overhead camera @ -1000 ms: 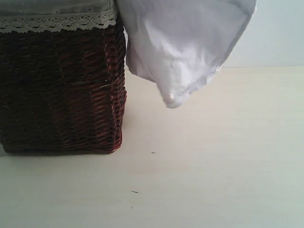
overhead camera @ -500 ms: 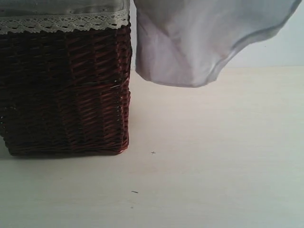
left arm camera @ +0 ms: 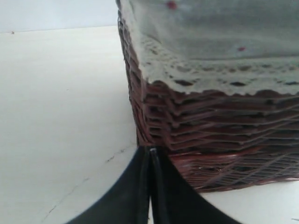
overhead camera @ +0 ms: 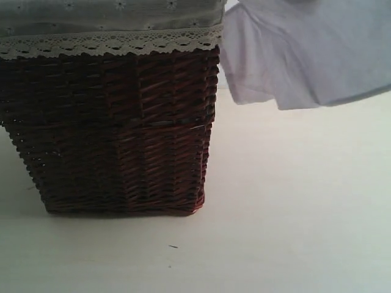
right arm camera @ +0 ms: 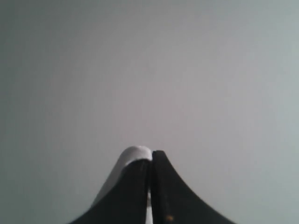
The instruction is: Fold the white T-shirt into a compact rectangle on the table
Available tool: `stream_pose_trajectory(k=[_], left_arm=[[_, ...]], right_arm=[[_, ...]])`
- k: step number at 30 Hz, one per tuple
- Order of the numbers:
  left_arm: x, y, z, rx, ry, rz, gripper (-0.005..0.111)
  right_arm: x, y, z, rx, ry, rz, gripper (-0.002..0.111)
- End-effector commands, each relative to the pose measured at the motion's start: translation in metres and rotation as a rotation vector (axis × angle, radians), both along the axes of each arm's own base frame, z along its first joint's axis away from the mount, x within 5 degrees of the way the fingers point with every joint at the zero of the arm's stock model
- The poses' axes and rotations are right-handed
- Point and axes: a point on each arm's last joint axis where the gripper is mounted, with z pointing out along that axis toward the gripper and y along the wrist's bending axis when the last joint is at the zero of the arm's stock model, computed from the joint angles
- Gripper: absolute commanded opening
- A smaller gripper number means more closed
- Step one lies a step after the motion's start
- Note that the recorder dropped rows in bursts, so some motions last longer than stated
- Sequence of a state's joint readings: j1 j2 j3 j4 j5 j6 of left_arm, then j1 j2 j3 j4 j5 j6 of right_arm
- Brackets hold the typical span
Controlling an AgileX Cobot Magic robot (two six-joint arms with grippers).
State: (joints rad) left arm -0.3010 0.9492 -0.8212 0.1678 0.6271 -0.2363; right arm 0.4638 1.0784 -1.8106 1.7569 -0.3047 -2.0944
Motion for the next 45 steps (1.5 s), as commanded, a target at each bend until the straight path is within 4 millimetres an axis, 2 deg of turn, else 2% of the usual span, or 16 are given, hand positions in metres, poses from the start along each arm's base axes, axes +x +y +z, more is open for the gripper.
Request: stream_pose_trajectory(k=[1,5,9,13,16,18,20,22,24,26,28,32,34,37,41,45], left_arm=[[0.015,-0.009,-0.006,-0.068,0.014,-0.006,0.000],[0.023,-0.024,-0.017,-0.172,0.084,-0.071,0.000],[0.021,-0.054,-0.027,-0.299,0.197,-0.278,0.000],[0.004,-0.087,-0.026,-0.407,0.272,-0.556,0.000],[0.000,-0.110,-0.029,-0.453,0.271,-0.657,0.000],[0.010,-0.129,-0.039,-0.474,0.228,-0.644,0.000],[0.030,-0.151,-0.063,-0.480,0.198,-0.531,0.000],[0.050,-0.158,-0.083,-0.467,0.173,-0.388,0.000],[0.071,-0.165,-0.091,-0.481,0.162,-0.277,0.000],[0.089,-0.176,-0.086,-0.488,0.129,-0.254,0.000],[0.107,-0.189,-0.067,-0.523,0.070,-0.267,0.000],[0.126,-0.201,-0.037,-0.564,-0.028,-0.267,0.000],[0.133,-0.205,-0.022,-0.586,-0.073,-0.271,0.000],[0.137,-0.206,-0.009,-0.589,-0.123,-0.269,0.000],[0.132,-0.207,-0.002,-0.555,-0.143,-0.346,0.000],[0.118,-0.207,0.011,-0.444,-0.195,-0.516,0.000]], right_arm=[[-0.029,-0.002,0.019,-0.061,-0.142,0.055,0.000],[-0.039,-0.007,0.027,-0.043,-0.180,0.053,0.000],[-0.042,-0.009,0.029,-0.037,-0.189,0.051,0.000],[-0.032,-0.003,0.028,-0.031,-0.172,0.074,0.000],[-0.021,0.005,0.026,-0.012,-0.156,0.144,0.000],[-0.016,0.017,0.025,-0.060,-0.178,0.221,0.000],[-0.016,0.021,0.025,-0.081,-0.190,0.246,0.000],[-0.024,0.016,0.028,-0.047,-0.201,0.272,0.000],[-0.043,0.007,0.032,-0.039,-0.241,0.274,0.000],[-0.065,-0.003,0.035,0.020,-0.273,0.332,0.000],[-0.086,-0.013,0.037,0.061,-0.307,0.375,0.000],[-0.113,-0.022,0.037,0.057,-0.363,0.424,0.000],[-0.119,-0.024,0.034,0.080,-0.362,0.469,0.000],[-0.124,-0.025,0.028,0.101,-0.343,0.521,0.000],[-0.121,-0.014,0.015,0.075,-0.286,0.655,0.000],[-0.105,0.008,-0.008,-0.141,-0.090,0.678,0.000]])
